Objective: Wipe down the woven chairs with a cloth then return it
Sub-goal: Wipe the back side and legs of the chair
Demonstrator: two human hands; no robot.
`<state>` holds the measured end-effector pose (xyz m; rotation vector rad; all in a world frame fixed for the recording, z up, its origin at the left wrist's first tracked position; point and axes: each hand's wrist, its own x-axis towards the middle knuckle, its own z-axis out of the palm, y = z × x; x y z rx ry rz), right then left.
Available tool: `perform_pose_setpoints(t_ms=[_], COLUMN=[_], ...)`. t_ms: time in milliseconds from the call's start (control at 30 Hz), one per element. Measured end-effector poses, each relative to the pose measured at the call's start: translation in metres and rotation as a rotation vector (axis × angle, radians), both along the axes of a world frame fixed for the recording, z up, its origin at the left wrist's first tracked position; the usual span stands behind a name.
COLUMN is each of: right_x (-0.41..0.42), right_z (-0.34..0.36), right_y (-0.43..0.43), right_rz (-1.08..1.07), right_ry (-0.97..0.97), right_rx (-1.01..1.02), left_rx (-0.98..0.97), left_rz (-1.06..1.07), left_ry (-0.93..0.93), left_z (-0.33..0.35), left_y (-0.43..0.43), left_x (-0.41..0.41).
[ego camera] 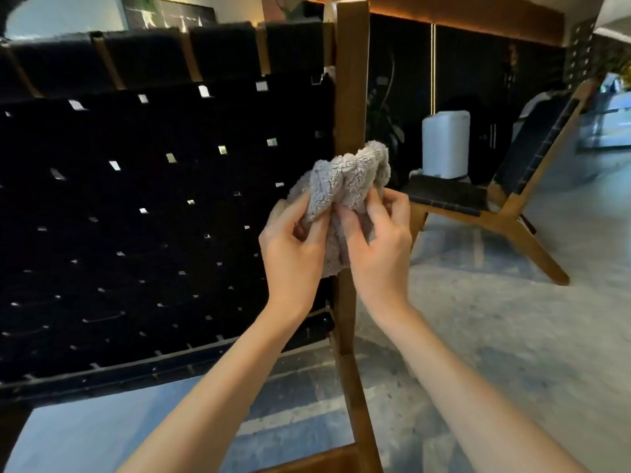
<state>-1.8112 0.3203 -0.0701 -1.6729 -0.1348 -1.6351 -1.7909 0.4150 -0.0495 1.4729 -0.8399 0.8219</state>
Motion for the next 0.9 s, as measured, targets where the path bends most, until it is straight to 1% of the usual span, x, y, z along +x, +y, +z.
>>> perform_pose_setpoints(t_ms=[100,233,333,400,467,633,800,900], right_x=[0.008,0.015,0.016,0.016,0.016,0.019,0.019,0.015], right_z=[-0.033,-0.080,-0.112,-0.130,-0.144,-0.171,-0.194,-0.206], right_y=[-0.001,0.000,-0.001,-0.004,-0.009,-0.021,-0.031,-0.033], right_rz=[0.013,0.059,0.150,0.172,0.161,0.105,0.059,0.009], right_ry=[0.050,0.184,0.311,0.381,0.434,0.603,0.877,0.983], right_rx=[0.019,0.059,0.120,0.130,0.107,0.060,0.028,0.066], left_rx=[0.006,-0.012,0.029,0.069,0.111,0.171,0.319,0.336], left_rz=[0.033,0.119,0.114,0.104,0.085,0.121,0.124,0.143], left_ry=[0.078,0.213,0.234,0.234,0.245,0.176,0.325,0.390], left_z=[-0.037,-0.087,-0.119,-0.136,-0.150,-0.181,-0.216,-0.236], left_y=[-0.006,-0.015,-0.012,-0.005,0.000,0.000,0.004,0.007], left_x=[0.005,0.010,0.016,0.019,0.022,0.026,0.024,0.020])
